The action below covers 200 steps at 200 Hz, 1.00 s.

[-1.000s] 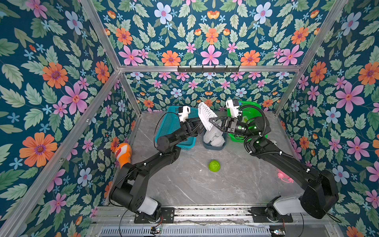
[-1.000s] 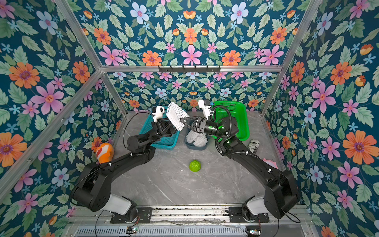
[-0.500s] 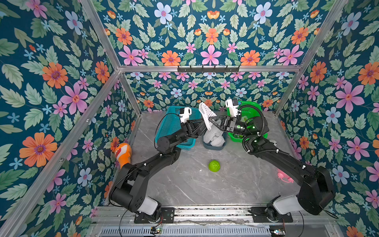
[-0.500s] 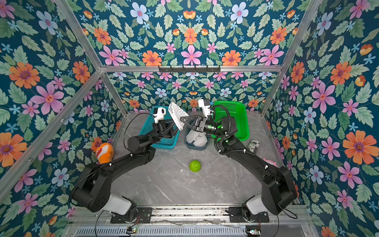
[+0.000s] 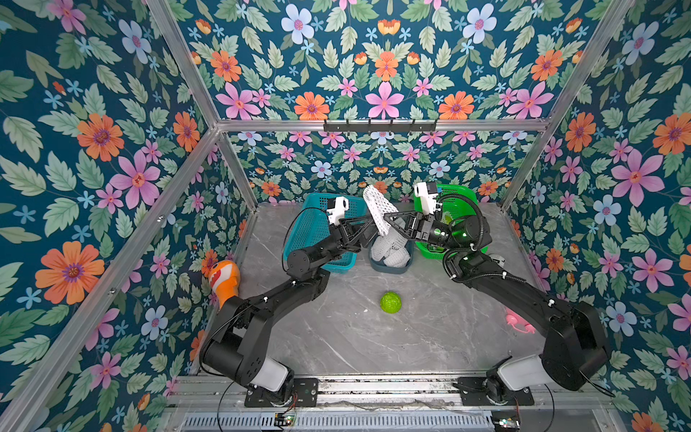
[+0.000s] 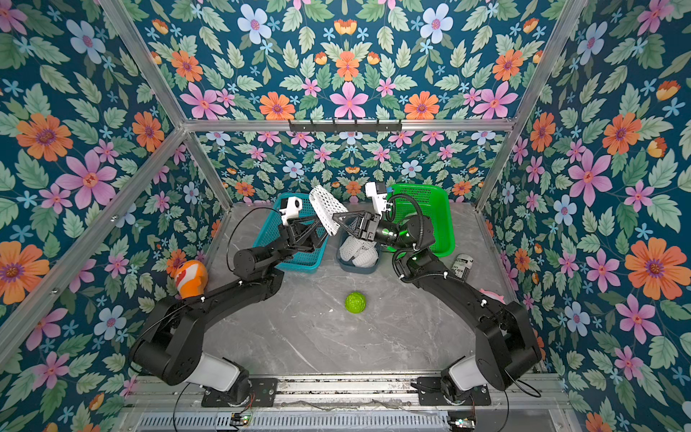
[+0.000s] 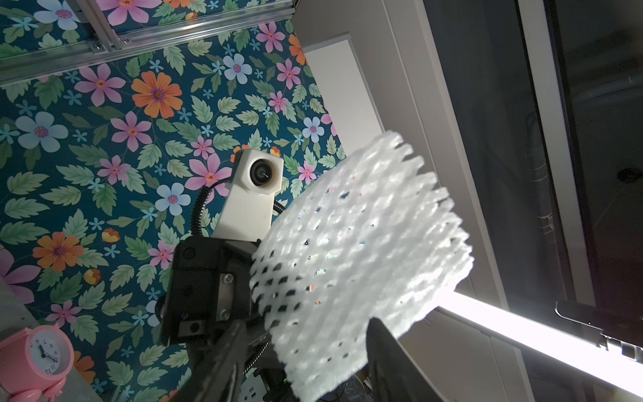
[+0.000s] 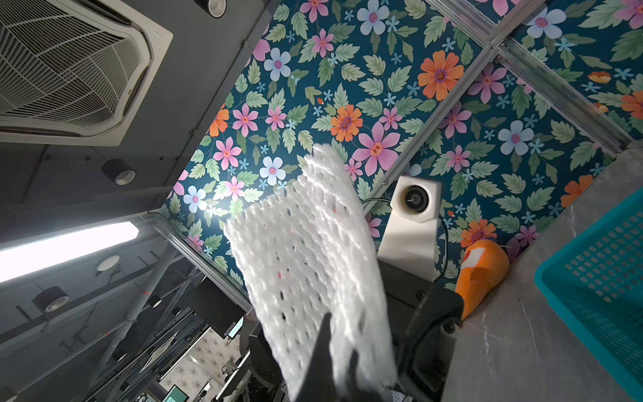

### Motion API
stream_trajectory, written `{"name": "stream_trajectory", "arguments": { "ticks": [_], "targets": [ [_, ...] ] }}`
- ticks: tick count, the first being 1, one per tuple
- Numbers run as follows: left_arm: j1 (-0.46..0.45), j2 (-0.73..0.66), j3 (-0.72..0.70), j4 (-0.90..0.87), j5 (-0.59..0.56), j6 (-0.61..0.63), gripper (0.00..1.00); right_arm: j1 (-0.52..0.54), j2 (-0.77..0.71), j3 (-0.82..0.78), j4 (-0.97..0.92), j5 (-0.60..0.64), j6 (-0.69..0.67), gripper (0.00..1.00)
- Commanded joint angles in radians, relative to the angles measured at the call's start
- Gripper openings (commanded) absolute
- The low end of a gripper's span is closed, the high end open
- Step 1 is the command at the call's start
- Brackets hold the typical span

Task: Sleeve custard apples in foam nets
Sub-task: Open the foam net.

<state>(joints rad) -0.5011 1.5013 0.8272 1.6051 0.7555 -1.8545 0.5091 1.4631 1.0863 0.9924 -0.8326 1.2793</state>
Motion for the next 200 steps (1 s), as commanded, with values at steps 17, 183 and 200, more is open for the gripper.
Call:
{"name": "stream_trajectory", "arguments": {
  "ticks": [17,183,200],
  "targets": [
    [-0.004,-0.014,-0.003,0.115,-0.005,0.006,0.7,0.0,0.022,0.027,0.099,0.021,0.034,0.0],
    [0.029,-0.042,-0.028,0.116,-0.031,0.03,0.55,0.0,0.068,0.0,0.228,-0.039,0.147,0.0],
    [0.032,-0.046,-0.027,0.116,-0.032,0.034,0.56,0.0,0.068,-0.006,0.217,-0.045,0.147,0.0]
  ]
}}
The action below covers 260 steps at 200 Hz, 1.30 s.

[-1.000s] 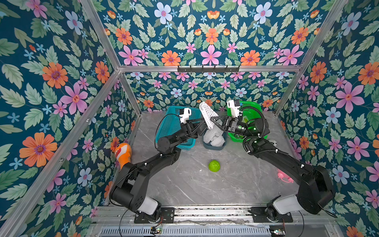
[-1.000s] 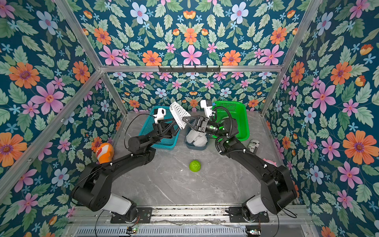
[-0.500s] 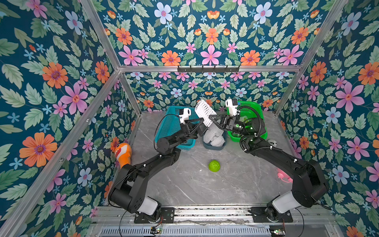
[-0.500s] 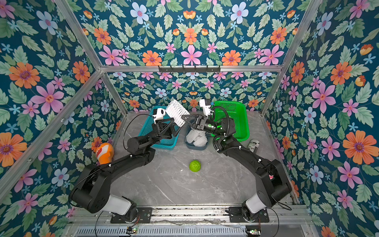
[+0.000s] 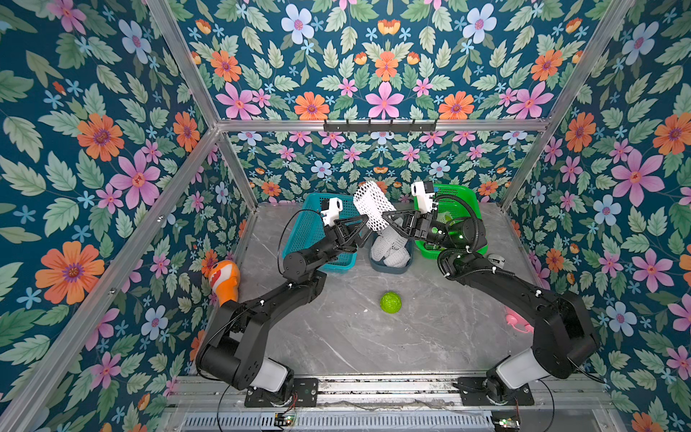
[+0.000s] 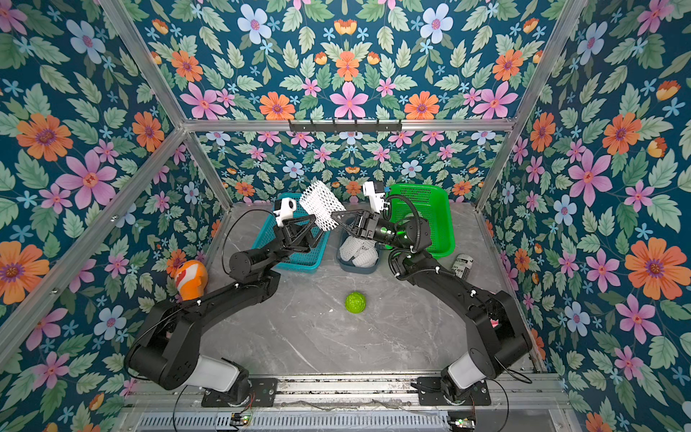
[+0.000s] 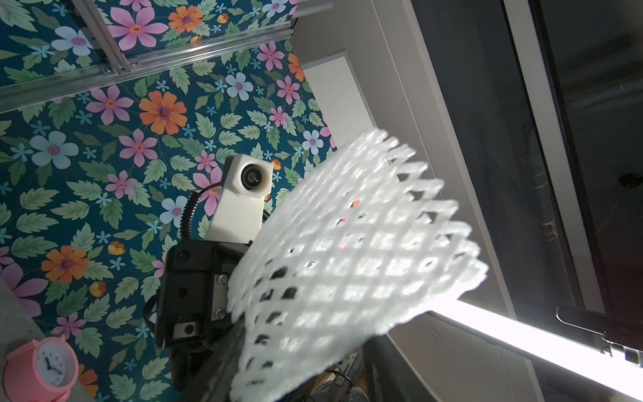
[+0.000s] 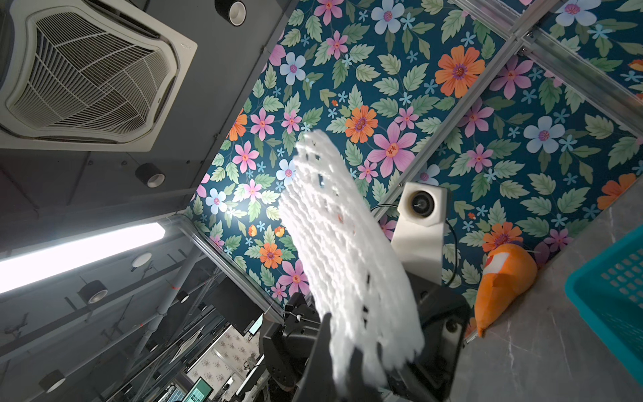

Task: Sleeve custard apples in foam nets
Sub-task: Open the foam net.

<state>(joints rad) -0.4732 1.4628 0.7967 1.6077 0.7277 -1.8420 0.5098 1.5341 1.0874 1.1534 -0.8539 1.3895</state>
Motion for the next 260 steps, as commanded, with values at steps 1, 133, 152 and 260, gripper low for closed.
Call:
{"name": "stream_trajectory", "arguments": {
  "ticks": [1,133,152,260],
  "targets": [
    [0.004,-0.007,0.004,0.113,-0.004,0.02,0.56,-0.001,-0.002,-0.006,0.057,-0.025,0.038,0.0],
    [0.021,-0.03,-0.039,0.113,0.001,0.038,0.37,-0.016,-0.006,-0.04,0.1,-0.045,0.072,0.0],
    [0.022,-0.031,-0.034,0.113,0.013,0.04,0.37,-0.018,-0.008,-0.044,0.098,-0.045,0.069,0.0],
    [0.022,-0.032,-0.047,0.113,0.038,0.046,0.0,-0.019,-0.013,-0.056,0.033,-0.077,0.026,0.0]
  ]
}}
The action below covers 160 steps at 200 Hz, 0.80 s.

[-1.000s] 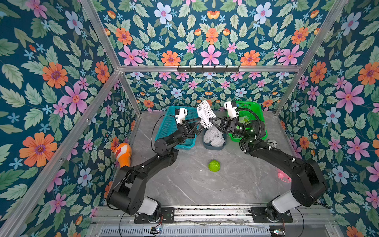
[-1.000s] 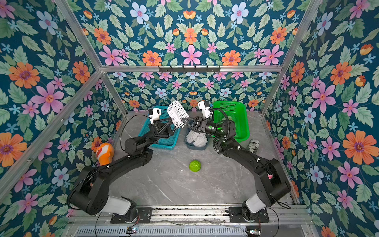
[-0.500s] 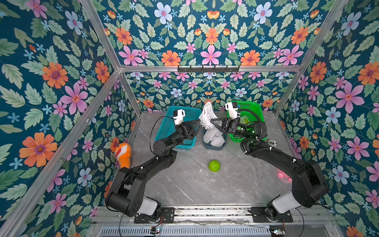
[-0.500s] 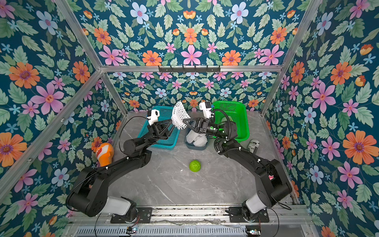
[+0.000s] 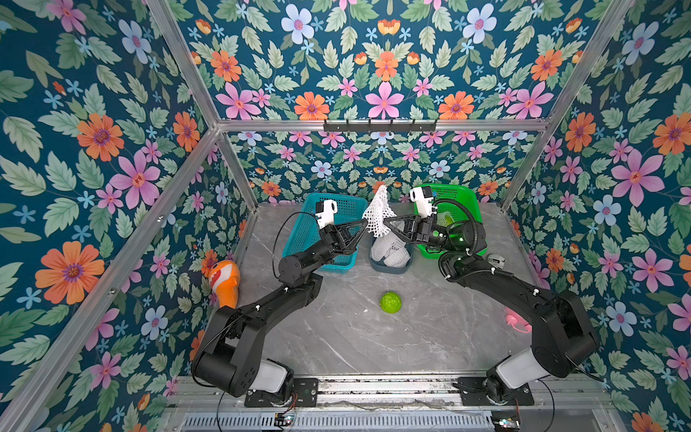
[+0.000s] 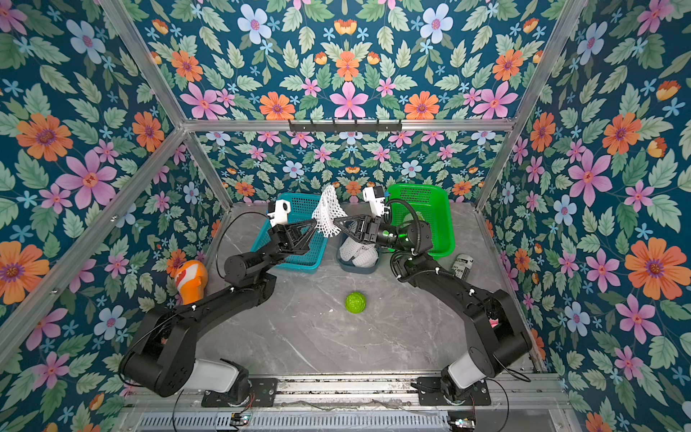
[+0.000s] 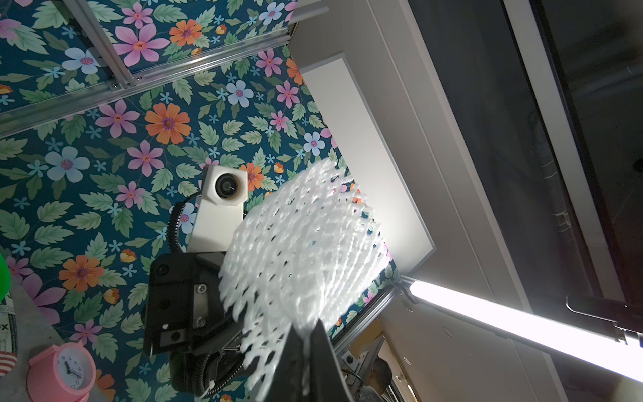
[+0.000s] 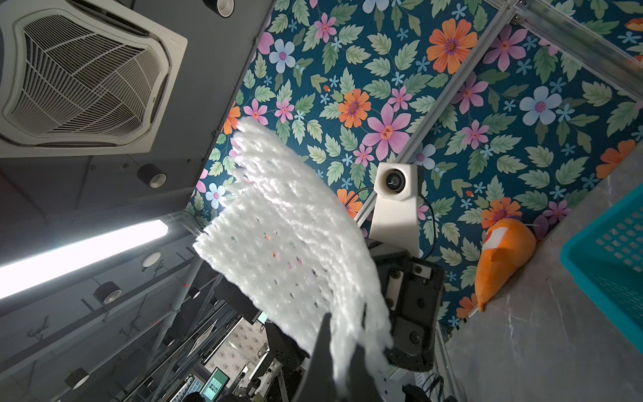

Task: Sleeve custard apples in foam nets
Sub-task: Open the foam net.

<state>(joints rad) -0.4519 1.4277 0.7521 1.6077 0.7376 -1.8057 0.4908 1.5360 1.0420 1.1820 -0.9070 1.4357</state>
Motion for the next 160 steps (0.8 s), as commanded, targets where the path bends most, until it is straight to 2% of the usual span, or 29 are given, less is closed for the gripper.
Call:
{"name": "stream_trajectory", "arguments": {
  "ticks": [1,28,114,160],
  "targets": [
    [0.001,0.003,-0.002,0.113,0.029,0.009,0.0,-0.001,-0.015,-0.012,0.002,-0.026,-0.022,0.0],
    [0.001,0.006,-0.022,0.112,0.054,0.026,0.0,-0.015,-0.043,-0.048,-0.057,-0.051,-0.053,0.0],
    [0.002,0.028,-0.057,0.112,0.128,0.101,0.0,-0.061,-0.086,-0.135,-0.083,-0.126,-0.064,0.0],
    [0.002,0.037,-0.131,0.107,0.15,0.167,0.0,-0.115,-0.113,-0.214,-0.105,-0.147,-0.088,0.0]
  ]
}}
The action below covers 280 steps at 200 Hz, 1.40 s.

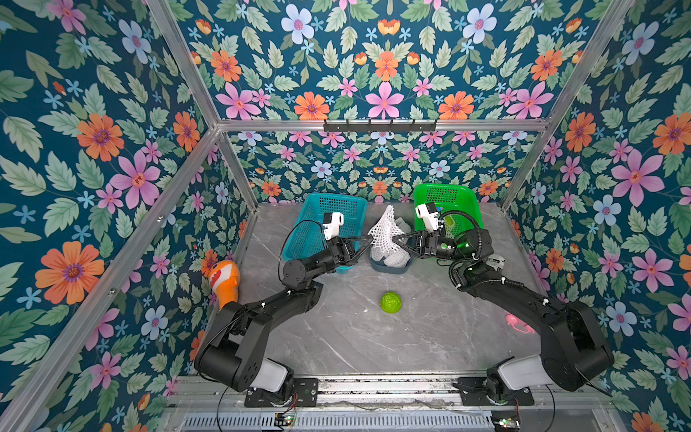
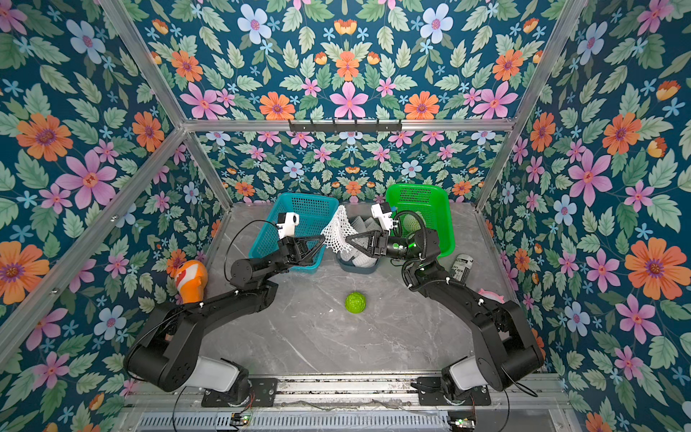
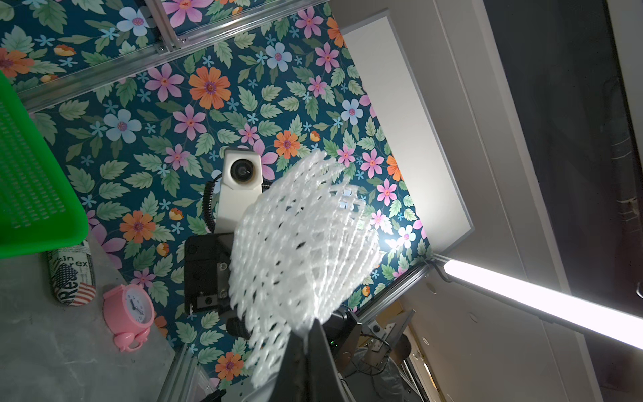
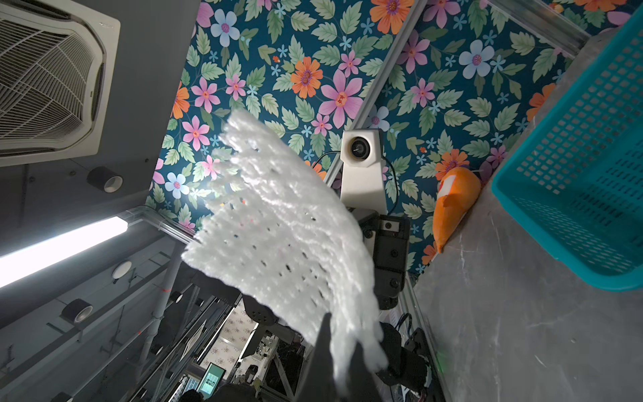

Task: Sleeve custard apples in foam nets
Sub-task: Open the foam net, then put on the foam net on the custard apple.

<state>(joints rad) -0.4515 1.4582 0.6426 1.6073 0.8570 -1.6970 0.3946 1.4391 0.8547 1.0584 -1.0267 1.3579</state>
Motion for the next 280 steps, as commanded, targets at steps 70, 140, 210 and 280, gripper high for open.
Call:
{"name": "stream_trajectory", "arguments": {
  "ticks": [70,140,210,280],
  "targets": [
    [-0.006,0.043,-0.086,0.097,0.067,0.153,0.0,-0.022,-0.047,-0.085,-0.209,-0.056,-0.194,0.0],
    [-0.04,0.091,-0.12,0.07,0.109,0.251,0.0,-0.023,-0.041,-0.098,-0.391,0.008,-0.389,0.0],
    [-0.052,-0.001,-0.216,-0.303,0.045,0.622,0.0,-0.022,-0.037,-0.136,-0.569,0.082,-0.574,0.0],
    [-0.069,0.056,-0.314,-0.203,-0.006,0.689,0.0,-0.002,0.036,-0.252,-0.335,0.068,-0.587,0.0]
  ]
}}
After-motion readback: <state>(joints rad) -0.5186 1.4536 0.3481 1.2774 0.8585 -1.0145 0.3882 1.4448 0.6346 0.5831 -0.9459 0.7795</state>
